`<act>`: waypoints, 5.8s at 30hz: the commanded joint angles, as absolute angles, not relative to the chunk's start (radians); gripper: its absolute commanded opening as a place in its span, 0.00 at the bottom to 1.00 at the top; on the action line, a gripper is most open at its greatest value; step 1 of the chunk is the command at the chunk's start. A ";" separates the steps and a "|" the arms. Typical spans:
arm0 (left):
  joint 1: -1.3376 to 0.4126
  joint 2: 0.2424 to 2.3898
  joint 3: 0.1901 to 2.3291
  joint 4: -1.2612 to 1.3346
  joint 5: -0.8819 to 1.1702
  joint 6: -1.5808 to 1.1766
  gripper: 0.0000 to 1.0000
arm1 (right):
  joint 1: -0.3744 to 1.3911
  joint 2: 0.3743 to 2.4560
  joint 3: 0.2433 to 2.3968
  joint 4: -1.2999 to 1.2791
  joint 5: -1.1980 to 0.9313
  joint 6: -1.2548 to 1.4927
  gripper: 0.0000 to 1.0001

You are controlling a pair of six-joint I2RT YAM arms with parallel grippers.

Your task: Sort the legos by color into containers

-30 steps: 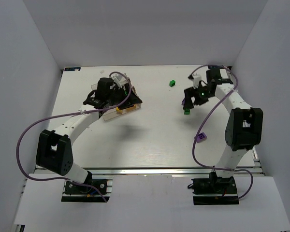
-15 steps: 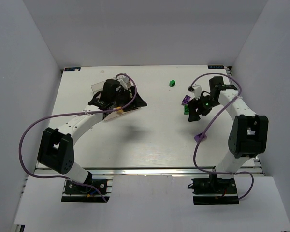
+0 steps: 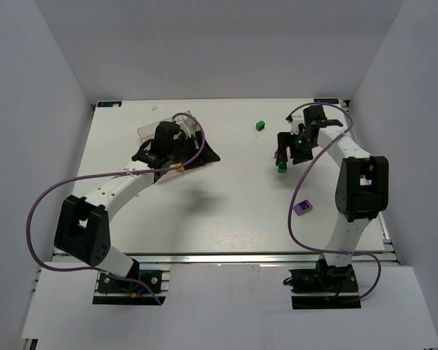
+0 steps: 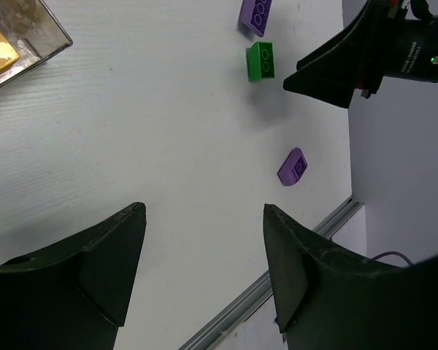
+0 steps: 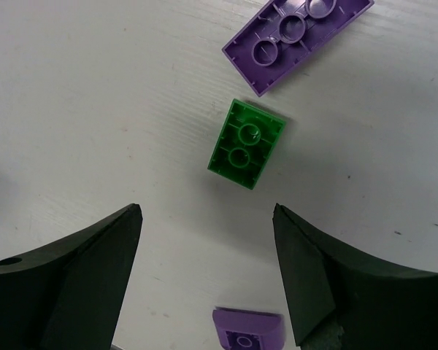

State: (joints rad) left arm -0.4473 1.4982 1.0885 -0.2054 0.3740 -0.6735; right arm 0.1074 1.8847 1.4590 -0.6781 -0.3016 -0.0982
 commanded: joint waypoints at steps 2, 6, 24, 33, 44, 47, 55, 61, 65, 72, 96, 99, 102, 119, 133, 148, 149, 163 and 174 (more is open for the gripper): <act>-0.453 1.439 1.083 -0.210 0.353 -0.666 0.75 | 0.149 1.910 1.488 -0.609 -0.192 0.032 0.77; -0.453 1.431 1.089 -0.228 0.342 -0.664 0.75 | 0.198 1.975 1.512 -0.594 -0.025 0.077 0.77; -0.453 1.306 1.046 -0.278 0.236 -0.655 0.75 | 0.247 1.993 1.661 -0.636 -0.483 -0.289 0.00; -0.442 1.118 1.058 -0.380 -0.027 -0.638 0.75 | 0.371 2.143 1.977 -0.429 -0.762 -0.511 0.00; -0.433 1.025 1.129 -0.591 -0.169 -0.618 0.77 | 0.587 2.416 2.146 0.176 -0.389 -0.138 0.00; -0.433 1.000 1.118 -0.606 -0.170 -0.624 0.77 | 0.626 2.483 2.221 0.204 -0.319 -0.140 0.00; -0.433 0.979 1.120 -0.646 -0.179 -0.611 0.79 | 0.658 2.514 2.183 0.236 -0.276 -0.147 0.23; -0.433 0.979 1.109 -0.641 -0.173 -0.600 0.80 | 0.663 2.497 2.148 0.219 -0.290 -0.141 0.56; -0.433 0.969 1.097 -0.630 -0.170 -0.603 0.80 | 0.663 2.488 2.149 0.204 -0.307 -0.143 0.61; -0.433 0.948 1.075 -0.615 -0.176 -0.611 0.81 | 0.637 2.389 2.129 0.178 -0.244 -0.089 0.47; -0.433 0.948 0.994 -0.523 -0.144 -0.629 0.81 | 0.264 2.307 1.976 -0.277 -0.253 -0.357 0.80; -0.433 0.953 0.994 -0.515 -0.138 -0.630 0.81 | 0.250 2.381 2.081 -0.339 -0.232 -0.376 0.80; -0.433 0.957 0.997 -0.514 -0.135 -0.634 0.81 | 0.241 2.425 2.134 -0.342 -0.216 -0.379 0.79; -0.433 0.950 1.012 -0.535 -0.135 -0.650 0.81 | 0.236 2.517 2.184 -0.290 -0.322 -0.388 0.51; -0.433 0.891 1.002 -0.543 -0.170 -0.681 0.81 | 0.320 2.270 2.046 -0.161 -0.692 -0.332 0.06; -0.442 0.833 1.002 -0.560 -0.226 -0.733 0.80 | 0.600 2.417 2.210 0.032 -0.491 -0.121 0.06; -0.442 0.824 0.994 -0.560 -0.225 -0.745 0.80 | 0.606 2.430 2.217 0.035 -0.474 -0.121 0.05; -0.442 0.856 0.960 -0.512 -0.170 -0.778 0.80 | 0.640 2.467 2.214 0.049 -0.409 -0.178 0.64; -0.451 1.001 0.951 -0.325 0.049 -0.738 0.48 | 0.530 2.229 2.053 -0.103 -0.497 -0.057 0.34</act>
